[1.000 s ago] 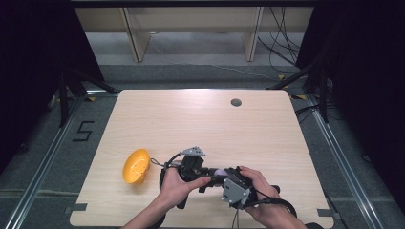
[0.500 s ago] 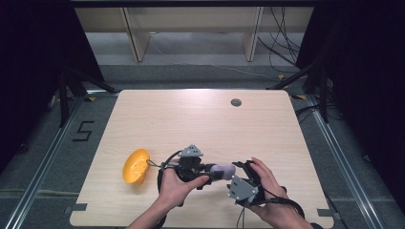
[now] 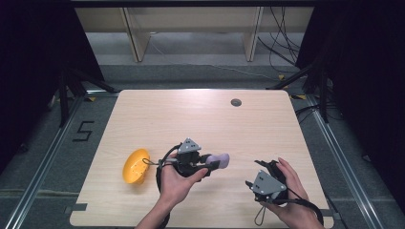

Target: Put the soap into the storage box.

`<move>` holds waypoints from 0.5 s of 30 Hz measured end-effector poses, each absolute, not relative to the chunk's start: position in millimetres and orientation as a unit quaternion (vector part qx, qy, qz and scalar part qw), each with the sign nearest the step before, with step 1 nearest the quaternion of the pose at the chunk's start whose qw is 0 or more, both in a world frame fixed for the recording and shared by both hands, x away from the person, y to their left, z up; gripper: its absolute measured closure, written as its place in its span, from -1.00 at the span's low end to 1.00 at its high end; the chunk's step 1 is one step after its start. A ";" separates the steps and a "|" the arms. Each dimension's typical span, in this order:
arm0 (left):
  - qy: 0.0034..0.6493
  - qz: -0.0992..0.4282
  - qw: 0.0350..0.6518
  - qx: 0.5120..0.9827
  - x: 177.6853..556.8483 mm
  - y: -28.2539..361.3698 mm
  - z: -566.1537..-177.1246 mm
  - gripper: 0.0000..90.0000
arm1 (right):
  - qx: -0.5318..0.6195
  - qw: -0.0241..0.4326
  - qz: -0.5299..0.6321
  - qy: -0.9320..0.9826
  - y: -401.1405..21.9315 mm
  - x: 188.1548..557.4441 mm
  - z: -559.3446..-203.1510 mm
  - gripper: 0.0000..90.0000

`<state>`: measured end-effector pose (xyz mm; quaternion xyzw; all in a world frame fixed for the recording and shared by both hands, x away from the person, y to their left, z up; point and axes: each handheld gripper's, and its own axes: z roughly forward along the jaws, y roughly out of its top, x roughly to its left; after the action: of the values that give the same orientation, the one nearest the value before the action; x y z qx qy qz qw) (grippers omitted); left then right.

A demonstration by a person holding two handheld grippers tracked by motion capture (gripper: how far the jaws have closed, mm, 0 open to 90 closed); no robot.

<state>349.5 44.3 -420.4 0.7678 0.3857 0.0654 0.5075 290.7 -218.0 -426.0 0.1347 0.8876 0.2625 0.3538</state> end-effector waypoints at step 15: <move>0.410 0.130 0.525 0.734 332.5 57.7 -428.0 0.32 | 0.211 0.348 0.270 0.873 -241.2 299.0 -431.1 -0.28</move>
<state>332.5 57.7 -428.0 0.7345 0.4101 0.1296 0.5250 299.0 -241.2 -431.1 0.2109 0.8727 0.2703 0.3476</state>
